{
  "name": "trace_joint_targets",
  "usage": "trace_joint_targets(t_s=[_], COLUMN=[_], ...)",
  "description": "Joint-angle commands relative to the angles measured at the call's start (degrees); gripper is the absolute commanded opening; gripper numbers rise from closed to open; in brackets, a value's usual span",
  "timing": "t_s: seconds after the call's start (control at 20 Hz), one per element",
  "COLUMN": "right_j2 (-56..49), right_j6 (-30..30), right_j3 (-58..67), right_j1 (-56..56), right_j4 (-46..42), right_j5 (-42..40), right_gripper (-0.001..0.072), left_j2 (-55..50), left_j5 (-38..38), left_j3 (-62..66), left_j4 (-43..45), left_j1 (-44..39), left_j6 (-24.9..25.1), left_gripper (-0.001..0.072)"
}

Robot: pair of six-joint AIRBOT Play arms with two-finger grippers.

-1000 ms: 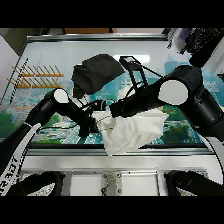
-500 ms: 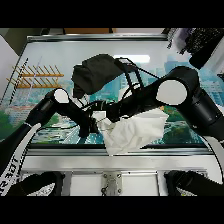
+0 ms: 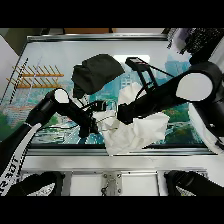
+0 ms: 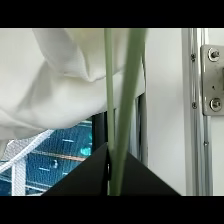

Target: Fold the clothes and pants, and hang the long-sleeved shirts on hangers.

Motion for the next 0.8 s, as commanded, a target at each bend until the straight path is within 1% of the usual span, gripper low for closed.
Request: trace_joint_targets(t_s=[0.0, 0.1, 0.25, 0.35, 0.4, 0.55, 0.65, 0.75], right_j2=[1.68, 2.27, 2.49, 2.43, 2.43, 2.8, 2.73, 2.36], right_j6=[-4.96, -8.41, -11.23, -12.11, -13.49, -20.28, -19.96, -19.58], right_j3=[0.02, 0.02, 0.02, 0.02, 0.02, 0.02, 0.02, 0.0], right_j1=[-2.93, -5.9, -10.82, -11.96, -11.91, -12.0, -11.91, -9.03], right_j4=[5.35, 10.47, 15.37, 15.3, 15.34, 15.3, 15.61, 16.17], right_j5=[1.07, 1.09, 2.03, 2.8, 2.8, 2.95, 2.93, 1.55], right_gripper=[0.0557, 0.0557, 0.0556, 0.0556, 0.0556, 0.0556, 0.0554, 0.0553], left_j2=[0.04, 0.04, 0.04, 0.04, 0.04, 0.04, 0.04, 0.04], left_j5=[-0.04, -0.04, -0.04, -0.02, 0.0, -0.04, 0.02, -0.02], left_j3=[-0.02, -0.02, -0.02, -0.02, -0.02, -0.02, -0.02, -0.02], left_j4=[0.09, 0.09, 0.07, 0.09, 0.07, 0.09, 0.09, 0.11], left_j1=[0.02, 0.02, 0.02, 0.02, 0.02, 0.02, 0.02, 0.02], left_j6=[-0.04, -0.04, -0.02, -0.04, -0.02, -0.02, -0.02, -0.02], left_gripper=[0.0013, 0.0013, 0.0013, 0.0013, 0.0013, 0.0013, 0.0013, 0.0013])
